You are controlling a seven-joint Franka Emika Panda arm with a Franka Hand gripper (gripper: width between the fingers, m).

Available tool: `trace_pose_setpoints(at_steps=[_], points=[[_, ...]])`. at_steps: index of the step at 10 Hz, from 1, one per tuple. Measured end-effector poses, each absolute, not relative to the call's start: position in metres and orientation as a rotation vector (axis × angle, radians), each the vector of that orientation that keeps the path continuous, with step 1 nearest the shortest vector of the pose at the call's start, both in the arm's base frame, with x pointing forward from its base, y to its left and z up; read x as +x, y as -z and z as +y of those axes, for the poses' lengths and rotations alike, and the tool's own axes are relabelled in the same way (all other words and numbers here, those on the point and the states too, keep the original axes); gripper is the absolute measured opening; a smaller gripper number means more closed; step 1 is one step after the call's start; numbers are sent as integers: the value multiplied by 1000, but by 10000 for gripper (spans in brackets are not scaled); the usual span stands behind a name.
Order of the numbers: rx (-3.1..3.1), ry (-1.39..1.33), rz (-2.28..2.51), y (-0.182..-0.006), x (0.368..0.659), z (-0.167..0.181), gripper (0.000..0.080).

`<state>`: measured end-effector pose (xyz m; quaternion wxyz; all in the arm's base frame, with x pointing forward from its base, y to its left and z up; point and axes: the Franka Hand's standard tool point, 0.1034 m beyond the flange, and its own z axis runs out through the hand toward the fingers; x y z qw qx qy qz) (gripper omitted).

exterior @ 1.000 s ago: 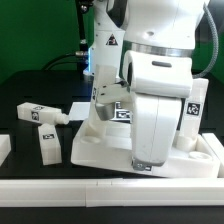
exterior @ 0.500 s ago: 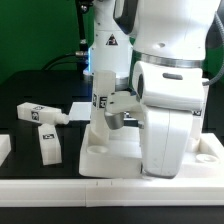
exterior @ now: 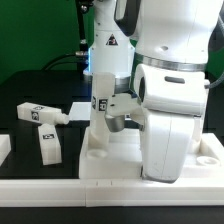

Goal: Assemble desk

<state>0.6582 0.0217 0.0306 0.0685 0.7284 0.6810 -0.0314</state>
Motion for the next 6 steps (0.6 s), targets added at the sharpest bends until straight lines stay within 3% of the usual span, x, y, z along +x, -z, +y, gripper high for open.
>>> trace_pose_setpoints(at_steps=[1,2,3,4,5,6], points=[[2201,94,2042,-31,658,21,264],[2227,102,2015,-33,659,20,264],[2236,128,2011,-49,663,18,447],[2254,126,1985,-66,666,16,573],[2357,125,1863,-79,666,8,573],[2426,112,1757,-87,667,2,635]])
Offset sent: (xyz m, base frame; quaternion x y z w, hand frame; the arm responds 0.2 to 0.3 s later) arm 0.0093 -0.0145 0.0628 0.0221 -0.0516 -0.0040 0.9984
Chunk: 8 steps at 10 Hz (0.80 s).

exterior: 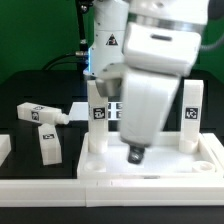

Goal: Assemble desk

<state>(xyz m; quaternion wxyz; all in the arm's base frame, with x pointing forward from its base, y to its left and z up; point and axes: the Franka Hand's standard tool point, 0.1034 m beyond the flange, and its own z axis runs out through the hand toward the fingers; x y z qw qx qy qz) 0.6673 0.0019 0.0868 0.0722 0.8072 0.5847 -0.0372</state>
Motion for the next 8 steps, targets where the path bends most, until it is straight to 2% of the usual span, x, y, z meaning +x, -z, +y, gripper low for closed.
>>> trace_pose_setpoints(at_steps=[2,4,7,8], points=[[2535,108,1600,-80,665,5,645],[2645,93,1396,-81,665,0,649],[2825,173,1091,-103,652,-51,649],[2874,180,945,-103,652,-53,649]])
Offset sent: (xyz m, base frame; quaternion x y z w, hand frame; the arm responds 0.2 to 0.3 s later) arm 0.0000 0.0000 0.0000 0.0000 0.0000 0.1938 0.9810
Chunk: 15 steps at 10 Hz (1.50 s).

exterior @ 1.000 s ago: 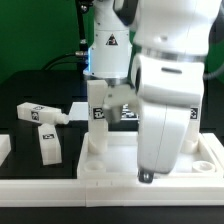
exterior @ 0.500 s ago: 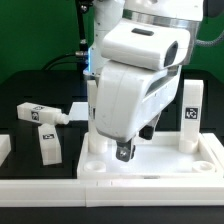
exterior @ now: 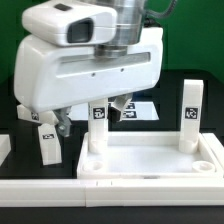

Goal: Assemble desk

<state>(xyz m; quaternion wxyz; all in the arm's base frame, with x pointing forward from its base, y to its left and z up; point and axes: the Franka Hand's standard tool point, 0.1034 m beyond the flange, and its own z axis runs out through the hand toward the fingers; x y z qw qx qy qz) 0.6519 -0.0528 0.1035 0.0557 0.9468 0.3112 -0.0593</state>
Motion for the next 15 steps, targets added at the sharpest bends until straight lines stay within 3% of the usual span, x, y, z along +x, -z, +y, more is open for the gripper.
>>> trace_pose_setpoints(at_steps=[4,7,9,12,15], points=[[2967,160,628,-102,649,-53,649],[3072,182,267,-121,600,-106,649],[3072,184,-27,-118,599,-94,649],[3073,182,-43,-116,598,-96,649],[3102,204,-351,-110,543,-142,649]])
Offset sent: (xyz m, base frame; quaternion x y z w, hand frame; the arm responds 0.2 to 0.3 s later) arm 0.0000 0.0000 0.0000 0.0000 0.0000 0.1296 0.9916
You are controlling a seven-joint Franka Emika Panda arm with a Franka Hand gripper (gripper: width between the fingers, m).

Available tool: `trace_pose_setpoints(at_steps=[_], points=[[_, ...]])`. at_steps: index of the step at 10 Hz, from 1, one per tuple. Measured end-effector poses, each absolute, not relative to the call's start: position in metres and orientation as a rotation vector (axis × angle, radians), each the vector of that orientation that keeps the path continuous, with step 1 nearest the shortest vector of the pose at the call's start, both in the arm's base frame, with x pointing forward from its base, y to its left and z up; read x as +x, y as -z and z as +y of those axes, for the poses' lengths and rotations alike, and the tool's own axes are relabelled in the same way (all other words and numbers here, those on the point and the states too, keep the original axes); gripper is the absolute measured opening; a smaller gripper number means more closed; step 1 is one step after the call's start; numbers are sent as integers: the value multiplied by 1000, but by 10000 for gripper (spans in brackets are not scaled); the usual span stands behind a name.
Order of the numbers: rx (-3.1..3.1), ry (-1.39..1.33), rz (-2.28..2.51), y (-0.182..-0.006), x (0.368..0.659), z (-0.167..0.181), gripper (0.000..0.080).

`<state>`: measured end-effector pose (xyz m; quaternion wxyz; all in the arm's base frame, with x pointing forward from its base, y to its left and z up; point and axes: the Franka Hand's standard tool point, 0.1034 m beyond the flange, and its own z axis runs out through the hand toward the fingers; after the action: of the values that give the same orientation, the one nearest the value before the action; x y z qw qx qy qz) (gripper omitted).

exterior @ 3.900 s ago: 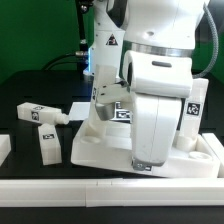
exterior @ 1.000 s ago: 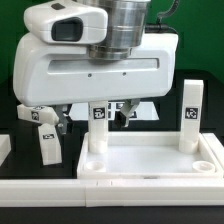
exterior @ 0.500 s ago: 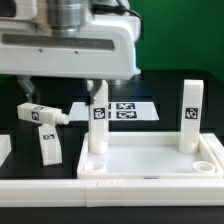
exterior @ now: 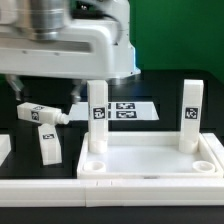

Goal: Assemble desk

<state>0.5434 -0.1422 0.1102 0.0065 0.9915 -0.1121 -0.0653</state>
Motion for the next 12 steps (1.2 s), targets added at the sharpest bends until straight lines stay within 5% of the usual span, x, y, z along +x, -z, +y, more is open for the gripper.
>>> trace_pose_setpoints(at_steps=[5,9,12], points=[[3033,152,-740,-115,544,-151,649],[2789,148,-1557,-90,491,-172,649],[2528,156,-1967,-90,500,-161,649]])
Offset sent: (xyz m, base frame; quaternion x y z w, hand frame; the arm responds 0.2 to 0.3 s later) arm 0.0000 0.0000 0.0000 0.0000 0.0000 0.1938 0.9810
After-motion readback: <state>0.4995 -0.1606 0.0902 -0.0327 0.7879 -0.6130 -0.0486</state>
